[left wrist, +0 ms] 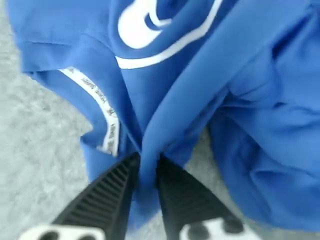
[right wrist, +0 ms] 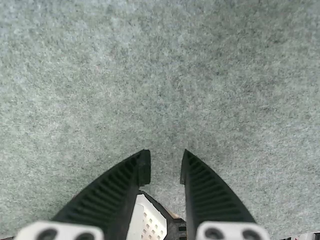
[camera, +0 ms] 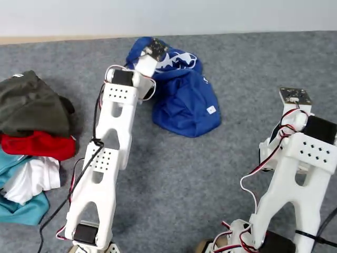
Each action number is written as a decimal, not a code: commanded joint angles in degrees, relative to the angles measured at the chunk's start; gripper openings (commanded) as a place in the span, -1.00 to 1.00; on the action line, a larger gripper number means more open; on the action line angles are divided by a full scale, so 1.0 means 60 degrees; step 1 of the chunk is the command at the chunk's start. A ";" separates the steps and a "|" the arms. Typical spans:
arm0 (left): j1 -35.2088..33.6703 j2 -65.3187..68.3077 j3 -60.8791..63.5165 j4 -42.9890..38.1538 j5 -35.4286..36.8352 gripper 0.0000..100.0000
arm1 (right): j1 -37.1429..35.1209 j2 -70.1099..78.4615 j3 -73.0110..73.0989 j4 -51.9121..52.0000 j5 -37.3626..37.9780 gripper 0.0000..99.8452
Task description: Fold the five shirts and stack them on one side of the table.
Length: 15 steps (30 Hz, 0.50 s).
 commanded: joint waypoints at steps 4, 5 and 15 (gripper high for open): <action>0.0586 -0.2535 -0.1971 0.1597 0.0352 -0.99 | 0.0095 -0.0462 -0.0088 0.0403 0.0073 -0.78; 0.0703 -0.3062 -0.1971 0.1729 0.0381 -0.99 | 0.0095 -0.0462 -0.0088 0.0403 0.0073 -0.78; 0.2901 -0.6930 -0.2015 0.1788 0.0366 -0.99 | -0.1267 -0.0462 -0.0073 0.0403 0.0073 -0.78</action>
